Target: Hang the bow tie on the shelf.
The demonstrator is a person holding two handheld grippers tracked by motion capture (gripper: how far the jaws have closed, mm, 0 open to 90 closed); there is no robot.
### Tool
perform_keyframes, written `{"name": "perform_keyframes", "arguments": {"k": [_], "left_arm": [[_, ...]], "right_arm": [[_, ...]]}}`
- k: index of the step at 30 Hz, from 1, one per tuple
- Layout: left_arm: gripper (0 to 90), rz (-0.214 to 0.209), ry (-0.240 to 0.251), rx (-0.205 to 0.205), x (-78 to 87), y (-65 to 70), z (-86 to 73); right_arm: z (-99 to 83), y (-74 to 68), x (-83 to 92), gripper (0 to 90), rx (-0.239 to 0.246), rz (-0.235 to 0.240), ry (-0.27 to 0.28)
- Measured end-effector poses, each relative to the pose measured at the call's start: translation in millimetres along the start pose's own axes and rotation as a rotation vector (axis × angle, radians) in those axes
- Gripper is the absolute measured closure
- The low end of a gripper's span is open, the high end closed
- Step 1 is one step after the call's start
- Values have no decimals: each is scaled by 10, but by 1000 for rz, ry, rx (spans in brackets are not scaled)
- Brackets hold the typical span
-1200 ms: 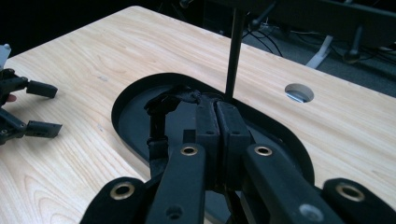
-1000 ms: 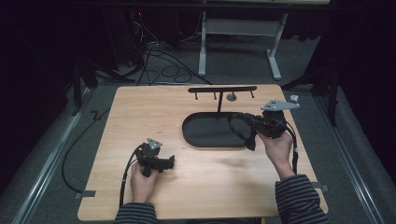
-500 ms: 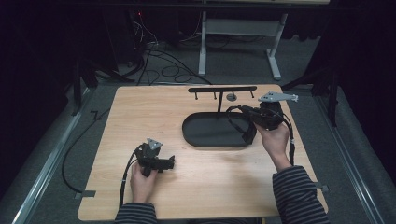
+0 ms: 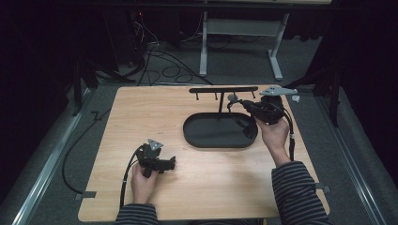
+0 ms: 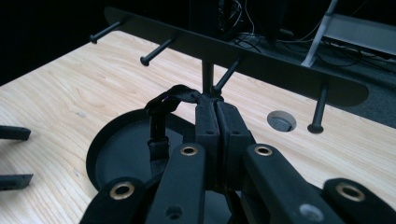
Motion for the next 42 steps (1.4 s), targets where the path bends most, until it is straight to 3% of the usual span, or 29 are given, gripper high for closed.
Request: {"name": "perform_keyframes", "arguments": {"k": [9,19,42], "left_arm": [[4,0,1,1,2,0,-2],[4,0,0,0,2,-1,-2],[4,0,2,2,1,1,-1]], "right_arm": [[103,37,-89,900,-22,-7,16],[171,74,-197,897,-13,-34,9],[68,263,-423,880,-52,-97,-49]]}}
Point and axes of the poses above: each handheld gripper's, and its own axes: x roughly backward along the jaws, z roughly out of its top, y roughly to its right, the point moved 9 cm from there along -x, roughly forward along the jaws, and after that the axes turned 2 degrees about x, right-handed, at the moved point
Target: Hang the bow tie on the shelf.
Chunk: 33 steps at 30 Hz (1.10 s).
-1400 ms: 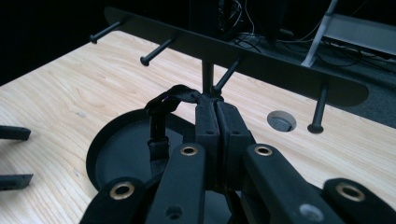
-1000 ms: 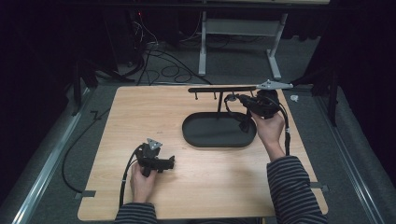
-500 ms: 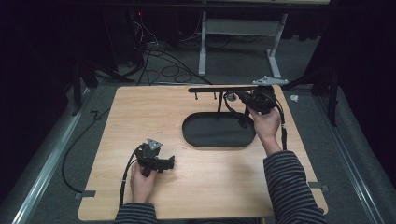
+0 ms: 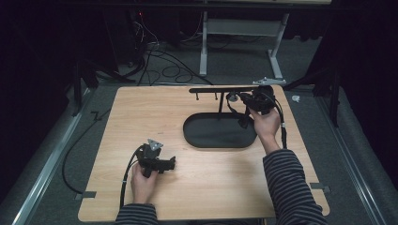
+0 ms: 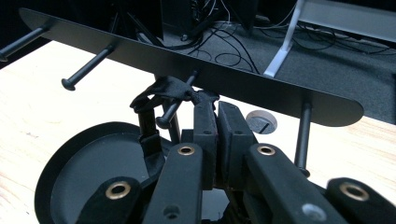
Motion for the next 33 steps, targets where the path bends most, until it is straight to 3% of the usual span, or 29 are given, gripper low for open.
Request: {"name": "perform_keyframes", "arguments": {"k": [22,33], "left_arm": [[4,0,0,0,0,0,0],[4,-1,-1,-2,1,-1,-1]], "right_arm": [[-56,14,-25,801,-8,4,-31],[-16,0,78,735,-5,18,1]]}}
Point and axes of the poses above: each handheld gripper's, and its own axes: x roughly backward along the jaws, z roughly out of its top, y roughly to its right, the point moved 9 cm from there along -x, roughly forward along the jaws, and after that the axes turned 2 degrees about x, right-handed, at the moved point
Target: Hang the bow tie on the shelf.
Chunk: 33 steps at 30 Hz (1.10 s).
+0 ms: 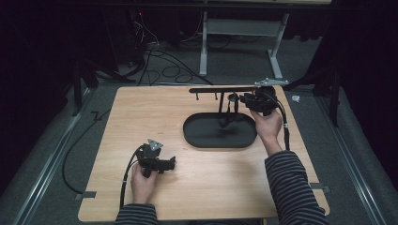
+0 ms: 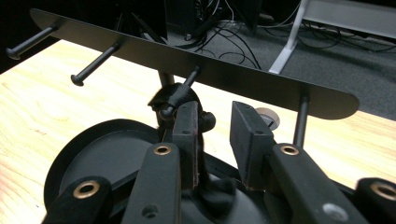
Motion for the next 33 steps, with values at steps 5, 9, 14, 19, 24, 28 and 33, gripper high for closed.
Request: {"name": "perform_keyframes", "arguments": {"k": [5,9,14,19,24,28,33], "left_arm": [[4,0,1,1,0,0,0],[4,0,0,0,0,0,0],[4,0,1,1,0,0,0],[4,0,1,1,0,0,0],[4,0,1,1,0,0,0],[4,0,1,1,-1,0,1],[4,0,1,1,0,1,0]], "right_arm": [[-1,25,69,704,-7,7,15],[-13,43,127,673,-7,13,28],[-49,91,179,637,-21,18,33],[-79,121,240,604,-42,31,45],[-114,150,297,579,-44,34,55],[-136,189,342,559,-54,31,66],[-168,229,407,546,-66,26,77]]}}
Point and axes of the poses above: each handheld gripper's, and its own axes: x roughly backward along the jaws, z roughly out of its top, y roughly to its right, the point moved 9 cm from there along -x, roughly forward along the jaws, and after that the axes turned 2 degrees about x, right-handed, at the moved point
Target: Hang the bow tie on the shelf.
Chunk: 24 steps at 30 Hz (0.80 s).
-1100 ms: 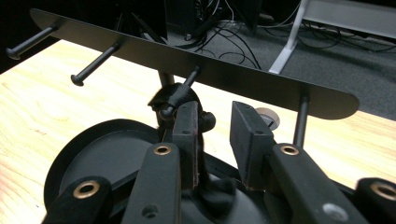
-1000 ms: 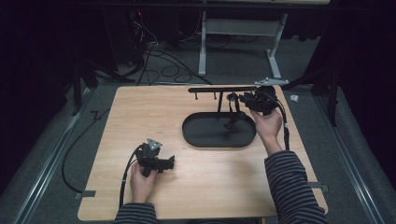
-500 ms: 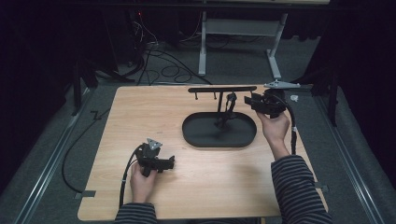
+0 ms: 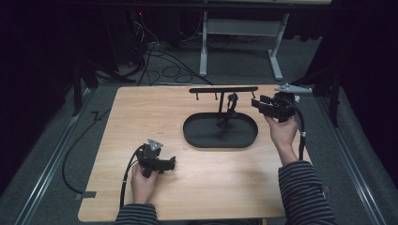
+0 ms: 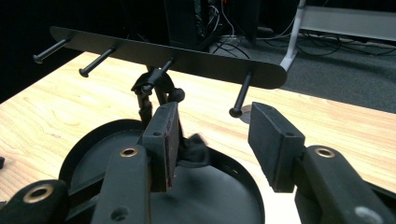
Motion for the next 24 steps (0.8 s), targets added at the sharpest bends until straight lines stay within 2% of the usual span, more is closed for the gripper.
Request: {"name": "perform_keyframes", "arguments": {"k": [7,24], "left_arm": [[4,0,0,0,0,0,1],[4,0,0,0,0,0,0]], "right_arm": [[-10,23,94,537,-1,8,19],[-174,89,277,530,-17,6,23]]}}
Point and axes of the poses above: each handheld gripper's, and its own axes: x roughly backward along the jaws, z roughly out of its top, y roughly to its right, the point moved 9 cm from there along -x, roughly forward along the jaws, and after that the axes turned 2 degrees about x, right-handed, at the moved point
